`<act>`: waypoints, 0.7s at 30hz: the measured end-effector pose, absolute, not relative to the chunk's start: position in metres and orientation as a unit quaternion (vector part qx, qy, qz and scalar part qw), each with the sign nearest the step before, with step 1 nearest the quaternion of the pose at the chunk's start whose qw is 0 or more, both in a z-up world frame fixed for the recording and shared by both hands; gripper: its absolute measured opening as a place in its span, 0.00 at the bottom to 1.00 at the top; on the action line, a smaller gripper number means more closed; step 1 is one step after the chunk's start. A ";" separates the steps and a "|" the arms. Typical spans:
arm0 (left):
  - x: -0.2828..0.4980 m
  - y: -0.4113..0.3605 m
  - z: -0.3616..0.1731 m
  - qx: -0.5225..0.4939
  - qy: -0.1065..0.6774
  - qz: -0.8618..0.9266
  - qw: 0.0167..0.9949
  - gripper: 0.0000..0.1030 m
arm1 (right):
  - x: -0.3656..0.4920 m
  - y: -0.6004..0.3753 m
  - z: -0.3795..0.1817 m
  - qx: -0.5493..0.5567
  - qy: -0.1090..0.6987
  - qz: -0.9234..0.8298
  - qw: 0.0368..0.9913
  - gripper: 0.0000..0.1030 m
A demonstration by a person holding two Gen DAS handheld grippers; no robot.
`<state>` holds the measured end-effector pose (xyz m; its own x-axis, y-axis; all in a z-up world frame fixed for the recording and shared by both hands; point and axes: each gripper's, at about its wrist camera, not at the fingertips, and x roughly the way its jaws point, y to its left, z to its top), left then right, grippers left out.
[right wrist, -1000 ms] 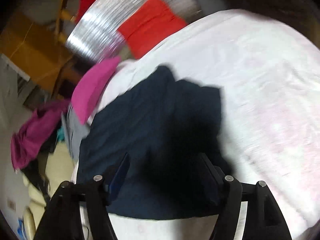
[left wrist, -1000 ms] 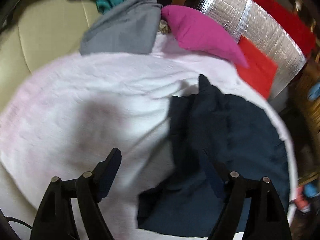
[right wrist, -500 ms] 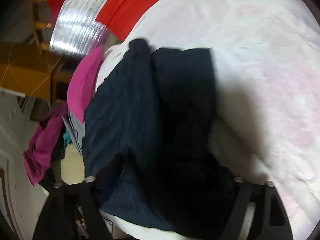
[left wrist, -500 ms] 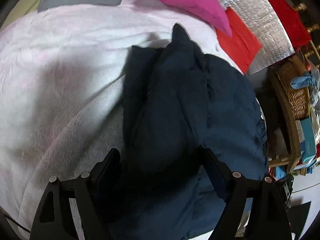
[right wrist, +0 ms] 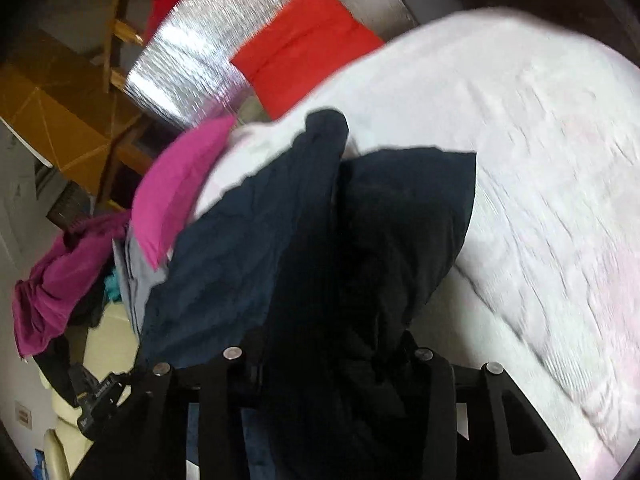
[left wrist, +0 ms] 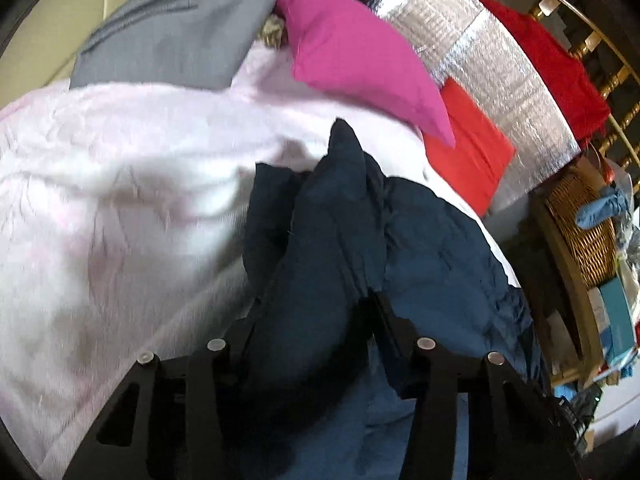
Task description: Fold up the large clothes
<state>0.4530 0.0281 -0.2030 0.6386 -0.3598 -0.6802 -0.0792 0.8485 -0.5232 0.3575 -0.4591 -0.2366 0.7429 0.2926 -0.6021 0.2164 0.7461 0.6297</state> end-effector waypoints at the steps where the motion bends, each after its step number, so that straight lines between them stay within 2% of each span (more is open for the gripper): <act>1: 0.456 0.024 -0.206 -0.254 0.418 -0.067 0.870 0.49 | 0.360 -0.459 -0.238 0.354 0.358 0.016 0.864 0.44; 3: 0.461 0.017 -0.216 -0.232 0.435 -0.046 0.869 0.59 | 0.371 -0.459 -0.251 0.354 0.387 -0.005 0.852 0.52; 4: 0.462 0.014 -0.220 -0.226 0.441 -0.041 0.868 0.61 | 0.374 -0.461 -0.260 0.362 0.407 -0.020 0.839 0.65; 5: 0.461 0.014 -0.219 -0.224 0.444 -0.040 0.866 0.62 | 0.373 -0.464 -0.264 0.379 0.413 -0.023 0.828 0.70; 15: 0.381 0.083 -0.192 -0.251 0.451 0.004 0.857 0.75 | 0.283 -0.497 -0.228 0.417 0.415 -0.040 0.808 0.73; 21: 0.361 0.100 -0.214 -0.333 0.476 -0.013 0.814 0.75 | 0.250 -0.475 -0.249 0.490 0.422 0.025 0.762 0.75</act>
